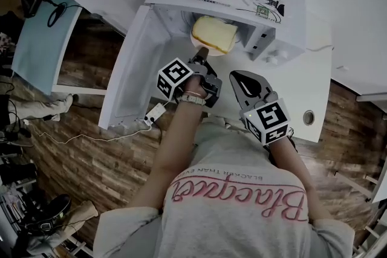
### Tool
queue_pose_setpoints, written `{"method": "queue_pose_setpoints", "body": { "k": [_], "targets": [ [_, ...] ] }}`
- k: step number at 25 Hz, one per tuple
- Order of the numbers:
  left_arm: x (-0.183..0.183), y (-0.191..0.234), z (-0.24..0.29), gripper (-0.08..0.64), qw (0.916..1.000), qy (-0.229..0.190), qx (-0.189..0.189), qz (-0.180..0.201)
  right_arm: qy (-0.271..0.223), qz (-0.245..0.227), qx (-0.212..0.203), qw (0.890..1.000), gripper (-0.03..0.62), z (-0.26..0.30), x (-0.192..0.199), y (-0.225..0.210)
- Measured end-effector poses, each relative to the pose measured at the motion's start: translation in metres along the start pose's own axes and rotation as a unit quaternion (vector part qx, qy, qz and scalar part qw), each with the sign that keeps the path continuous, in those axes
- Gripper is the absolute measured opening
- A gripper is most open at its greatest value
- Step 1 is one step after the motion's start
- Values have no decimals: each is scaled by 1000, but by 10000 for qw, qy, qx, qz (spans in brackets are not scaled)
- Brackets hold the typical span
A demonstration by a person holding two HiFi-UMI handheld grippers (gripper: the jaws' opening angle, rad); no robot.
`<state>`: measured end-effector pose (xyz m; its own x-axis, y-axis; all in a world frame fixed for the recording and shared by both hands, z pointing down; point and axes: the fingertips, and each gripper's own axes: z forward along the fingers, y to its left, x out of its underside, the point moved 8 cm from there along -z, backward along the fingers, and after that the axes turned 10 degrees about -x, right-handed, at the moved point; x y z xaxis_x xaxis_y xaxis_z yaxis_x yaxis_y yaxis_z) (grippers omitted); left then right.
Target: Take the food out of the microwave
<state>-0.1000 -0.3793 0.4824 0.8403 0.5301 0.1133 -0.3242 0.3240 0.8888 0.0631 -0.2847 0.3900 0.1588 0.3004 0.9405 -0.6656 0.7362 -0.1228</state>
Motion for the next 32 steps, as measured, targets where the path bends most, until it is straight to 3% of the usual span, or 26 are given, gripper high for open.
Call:
{"method": "queue_pose_setpoints", "body": {
  "k": [9,20,32],
  "targets": [
    [13,1,-47,18,9992,-125,272,-260,-503,-183,502,9973,9,-20,-13,7],
    [30,-17,-99,18,9956,-268,784,-441,-632,-414,610,9953,9,-30,-19,15],
    [52,-30,-130,18,9940,-592,863,-331,-714,-565,707,9933,9,-38,-24,13]
  ]
}}
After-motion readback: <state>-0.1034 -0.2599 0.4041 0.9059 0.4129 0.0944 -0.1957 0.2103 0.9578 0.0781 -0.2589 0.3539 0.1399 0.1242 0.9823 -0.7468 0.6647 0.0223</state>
